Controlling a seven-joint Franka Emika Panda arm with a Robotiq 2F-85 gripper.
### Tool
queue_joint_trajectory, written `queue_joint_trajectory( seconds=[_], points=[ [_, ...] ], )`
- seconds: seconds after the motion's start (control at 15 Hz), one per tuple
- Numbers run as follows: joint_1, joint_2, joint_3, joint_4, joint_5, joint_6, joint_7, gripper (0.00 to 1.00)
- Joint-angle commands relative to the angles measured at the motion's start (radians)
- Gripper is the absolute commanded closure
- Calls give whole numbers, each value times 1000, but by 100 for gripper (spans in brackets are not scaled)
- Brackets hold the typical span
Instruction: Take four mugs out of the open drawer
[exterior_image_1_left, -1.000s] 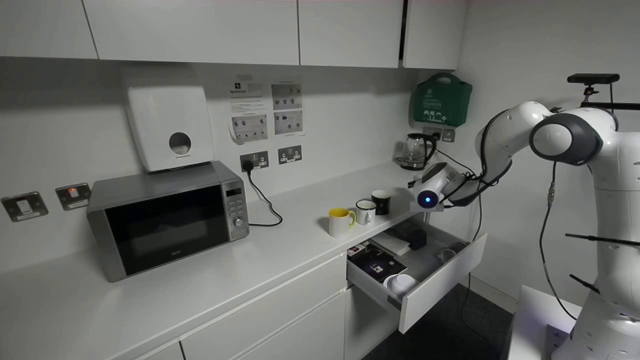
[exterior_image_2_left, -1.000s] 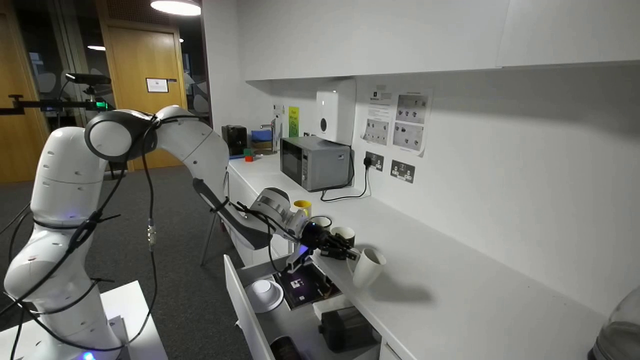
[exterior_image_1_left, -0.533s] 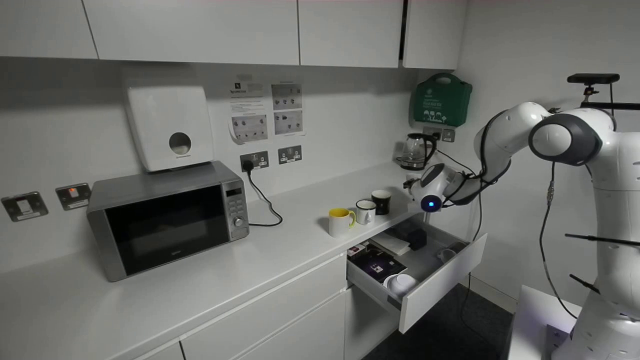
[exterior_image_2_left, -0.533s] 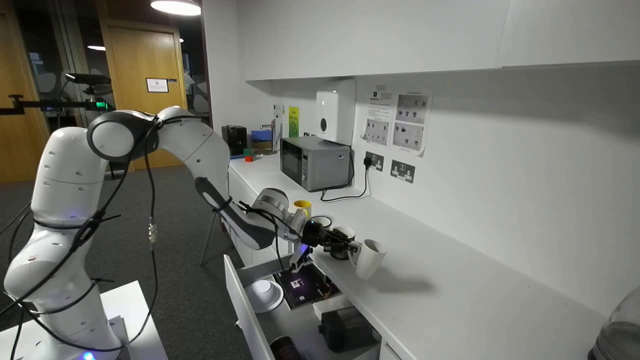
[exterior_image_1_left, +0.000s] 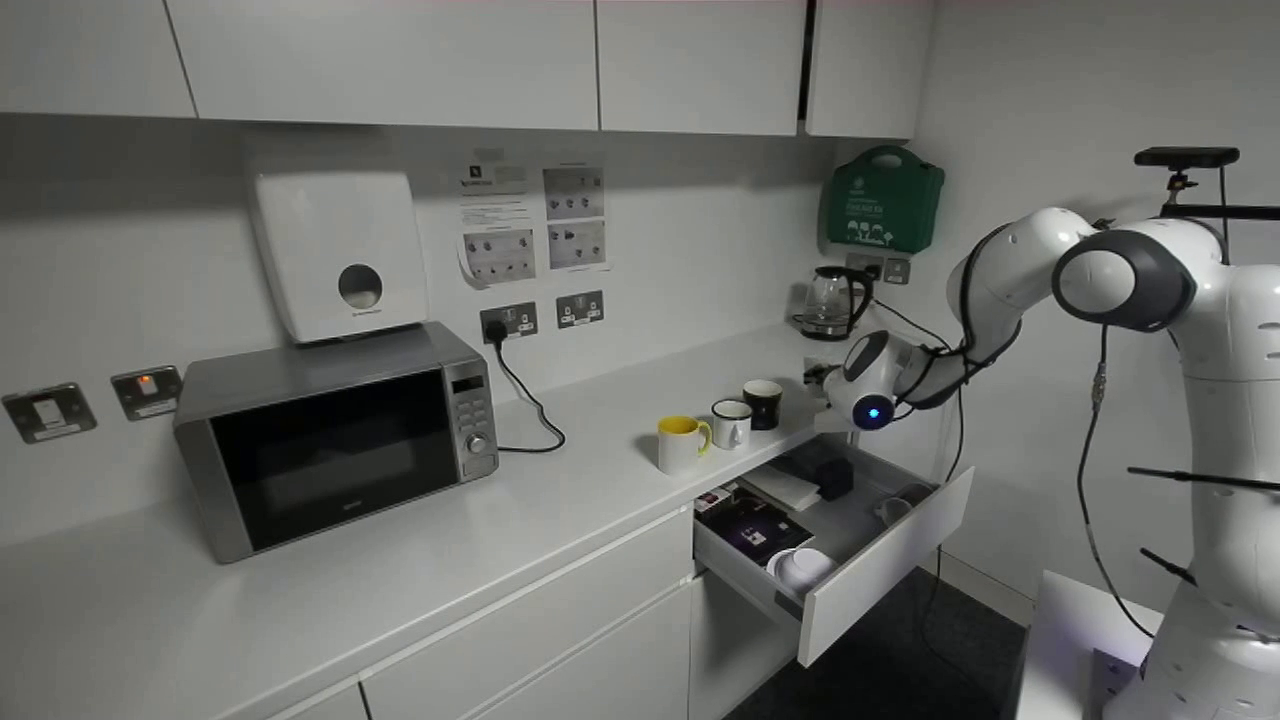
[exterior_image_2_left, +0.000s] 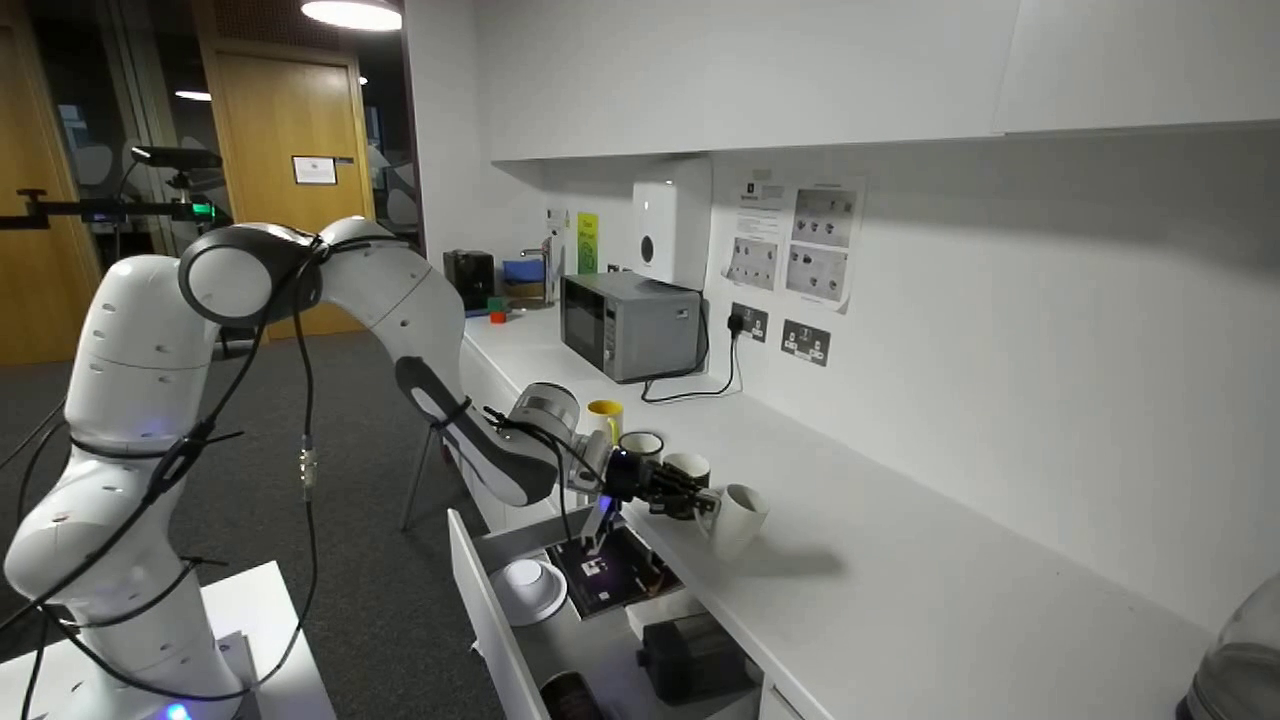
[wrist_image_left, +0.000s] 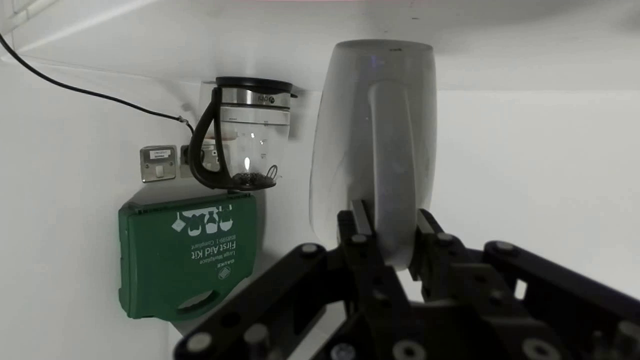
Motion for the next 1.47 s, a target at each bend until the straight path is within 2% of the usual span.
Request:
queue_joint_trajectory(
  seconds=[0.0, 0.53, 1.0, 1.4],
  points=[
    [-111, -10, 111, 50, -38, 39, -1, 95],
    [-284, 7, 295, 76, -81, 30, 1, 95],
    [-411, 32, 411, 71, -141, 24, 0, 95],
    [-492, 51, 483, 65, -195, 20, 0, 95]
  ],
)
